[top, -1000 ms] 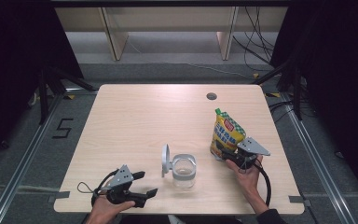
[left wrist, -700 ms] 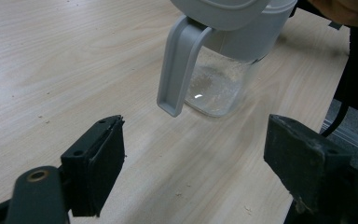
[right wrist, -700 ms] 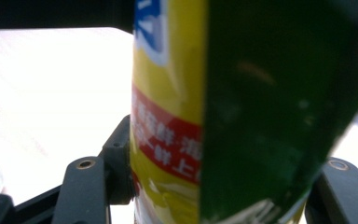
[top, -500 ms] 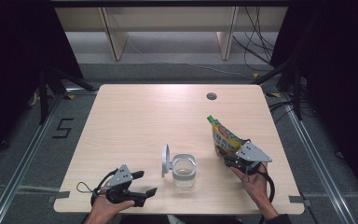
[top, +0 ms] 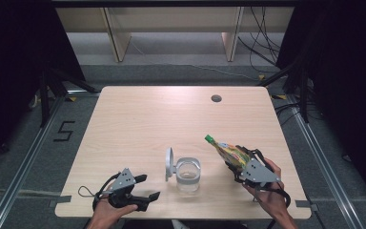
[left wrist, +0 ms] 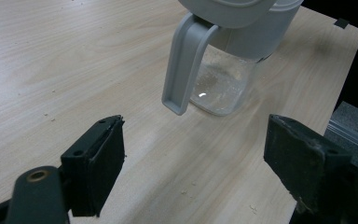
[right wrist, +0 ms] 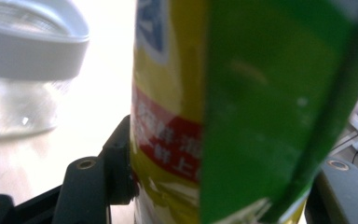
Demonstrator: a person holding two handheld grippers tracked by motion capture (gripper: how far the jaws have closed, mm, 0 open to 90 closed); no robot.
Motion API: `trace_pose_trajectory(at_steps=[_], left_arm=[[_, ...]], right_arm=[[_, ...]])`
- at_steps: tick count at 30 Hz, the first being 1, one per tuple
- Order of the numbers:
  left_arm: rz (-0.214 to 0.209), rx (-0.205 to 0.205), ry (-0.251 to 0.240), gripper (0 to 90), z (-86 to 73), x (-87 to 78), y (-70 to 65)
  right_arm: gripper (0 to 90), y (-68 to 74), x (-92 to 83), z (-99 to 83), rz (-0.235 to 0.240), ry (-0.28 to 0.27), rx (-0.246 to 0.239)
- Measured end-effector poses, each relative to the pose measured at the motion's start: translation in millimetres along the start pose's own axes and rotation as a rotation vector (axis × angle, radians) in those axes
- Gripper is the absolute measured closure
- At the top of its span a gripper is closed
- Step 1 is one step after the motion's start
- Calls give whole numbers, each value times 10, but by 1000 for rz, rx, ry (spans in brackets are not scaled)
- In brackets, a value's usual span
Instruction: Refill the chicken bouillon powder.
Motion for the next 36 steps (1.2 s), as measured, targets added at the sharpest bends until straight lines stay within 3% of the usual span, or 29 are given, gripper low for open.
trace_pose_trajectory(at_steps=[8, 11, 13, 15, 16, 19, 23, 24, 25, 26, 27, 28, 29, 31, 32, 36], left_arm=[[-3, 3, 0, 198, -5, 6, 3], [2, 4, 1, 198, -6, 7, 5], [1, 5, 0, 198, -5, 6, 6], [8, 7, 5, 198, -8, 2, 12], [8, 8, 5, 198, -8, 2, 13], [0, 3, 4, 198, -9, 6, 4], [-1, 5, 5, 198, -11, 8, 4], [1, 3, 4, 198, -11, 8, 4], [1, 5, 4, 198, -10, 8, 5], [1, 0, 3, 198, -10, 8, 1], [0, 1, 4, 198, -11, 7, 1], [1, 0, 4, 198, -11, 8, 1], [2, 0, 5, 198, -13, 9, 2], [5, -1, 2, 198, -12, 13, 3], [0, 2, 7, 198, -14, 10, 3], [0, 7, 7, 198, -15, 10, 4]], right_arm=[[397, 94, -134, 60, 27, 63, -181], [398, 108, -140, 99, 38, 106, -333], [399, 157, -149, 92, 32, 136, -357], [402, 195, -137, 86, 39, 168, -420], [402, 192, -111, 99, 54, 165, -481], [403, 241, -102, 84, 55, 183, -490], [403, 242, -99, 88, 52, 216, -573], [403, 210, -79, 136, 70, 208, -660], [403, 252, -96, 80, 52, 227, -585], [403, 249, -97, 79, 52, 235, -599], [404, 199, -118, 95, 52, 267, -672], [404, 154, -84, 160, 85, 254, -790], [404, 187, -115, 103, 55, 279, -710], [404, 189, -119, 103, 49, 287, -712], [404, 186, -110, 138, 62, 289, -772], [404, 191, -84, 174, 75, 303, -846]])
Point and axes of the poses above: each handheld gripper's, and its own axes: x roughly forward along the jaws, z roughly out of its top, y roughly to its left, the point moved 8 cm from there along x, roughly forward along the jaws, and after that the axes turned 12 degrees about -y, right-handed, at the moved point
